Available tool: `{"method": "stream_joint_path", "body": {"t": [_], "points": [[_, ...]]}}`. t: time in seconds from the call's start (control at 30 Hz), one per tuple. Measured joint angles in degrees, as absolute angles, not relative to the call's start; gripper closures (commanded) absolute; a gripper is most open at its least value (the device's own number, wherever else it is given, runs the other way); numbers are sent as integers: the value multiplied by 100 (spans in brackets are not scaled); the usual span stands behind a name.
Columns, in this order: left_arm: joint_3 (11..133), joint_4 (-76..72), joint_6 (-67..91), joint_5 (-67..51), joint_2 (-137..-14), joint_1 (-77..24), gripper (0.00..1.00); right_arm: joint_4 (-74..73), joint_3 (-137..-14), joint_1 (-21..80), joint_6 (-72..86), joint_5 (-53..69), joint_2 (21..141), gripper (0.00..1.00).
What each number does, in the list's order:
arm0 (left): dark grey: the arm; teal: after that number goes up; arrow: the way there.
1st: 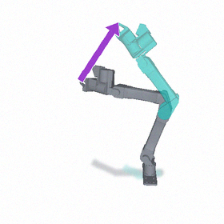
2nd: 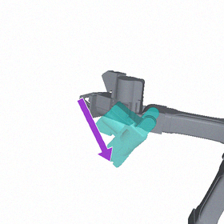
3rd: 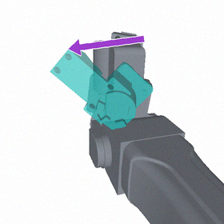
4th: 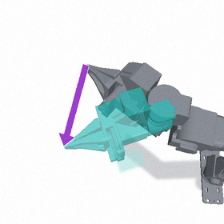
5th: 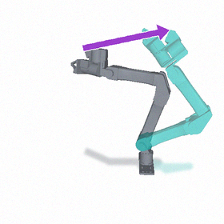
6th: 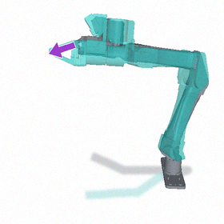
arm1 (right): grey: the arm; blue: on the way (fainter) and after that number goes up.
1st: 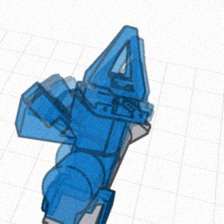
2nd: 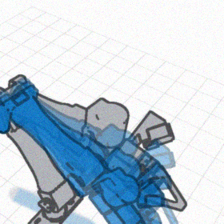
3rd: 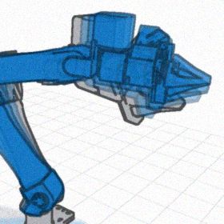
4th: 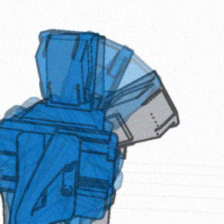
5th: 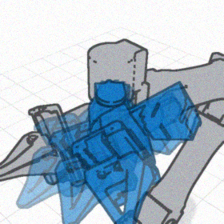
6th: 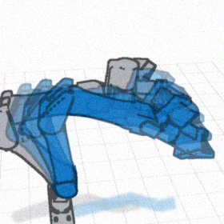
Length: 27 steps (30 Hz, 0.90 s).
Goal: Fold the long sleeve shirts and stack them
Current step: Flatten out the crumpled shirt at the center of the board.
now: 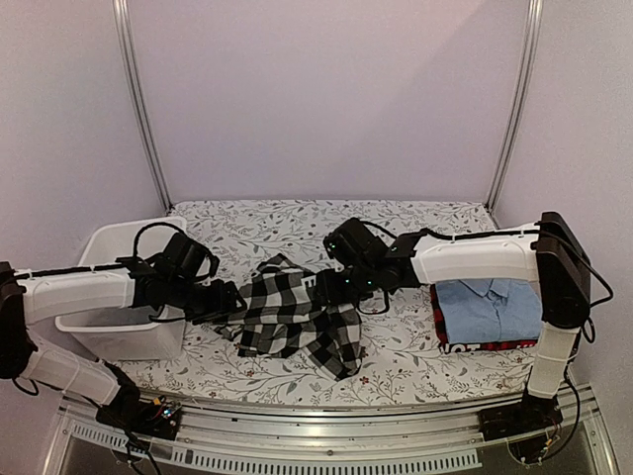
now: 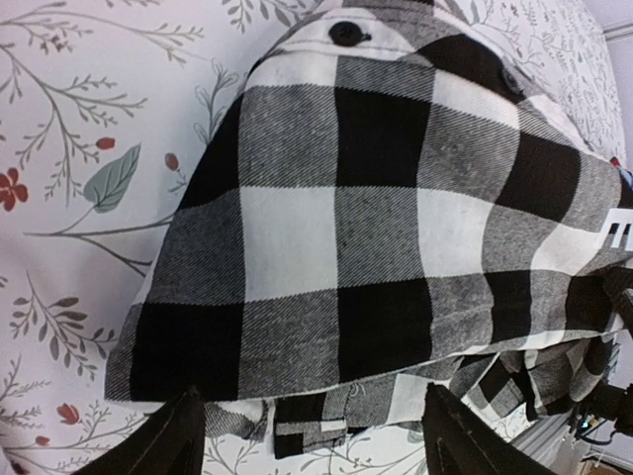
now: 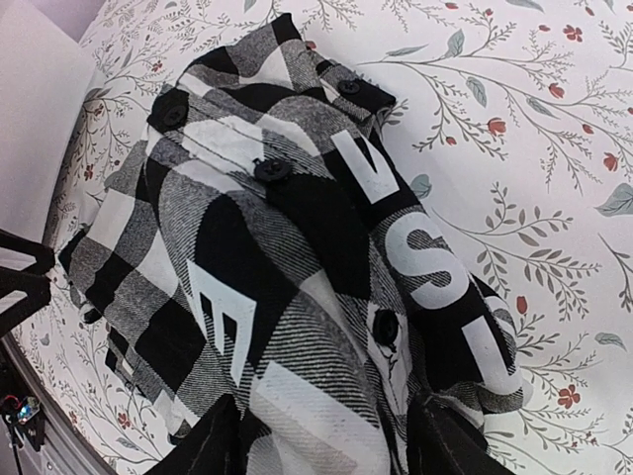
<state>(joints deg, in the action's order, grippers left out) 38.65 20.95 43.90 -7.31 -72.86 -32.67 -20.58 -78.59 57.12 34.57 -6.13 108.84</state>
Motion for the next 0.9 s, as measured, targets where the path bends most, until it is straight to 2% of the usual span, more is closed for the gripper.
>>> {"method": "stream_joint_path", "body": {"t": [0.3,0.43,0.5,0.6,0.73,0.77,0.9], "points": [[3594,2220,4807,-436,-7266,-3428,29,-2150,-7909,5712,3369,-720,10816,40],[3658,2099,4842,-292,-7559,-3435,33,-2165,-7913,5719,3354,-746,10781,40],[3771,2008,4847,-226,-7891,-3437,40,-2171,-7913,5728,3352,-775,10763,40],[3942,1876,4829,-143,-8283,-3441,58,-2185,-7913,5739,3352,-803,10739,40],[4095,1769,4827,75,-8479,-3450,96,-2185,-7913,5739,3347,-829,10707,39],[4134,1767,4827,123,-8482,-3450,100,-2187,-7911,5739,3345,-832,10698,39],[4569,1907,4722,449,-8466,-3468,100,-2193,-7909,5739,3336,-860,10630,39]]}}
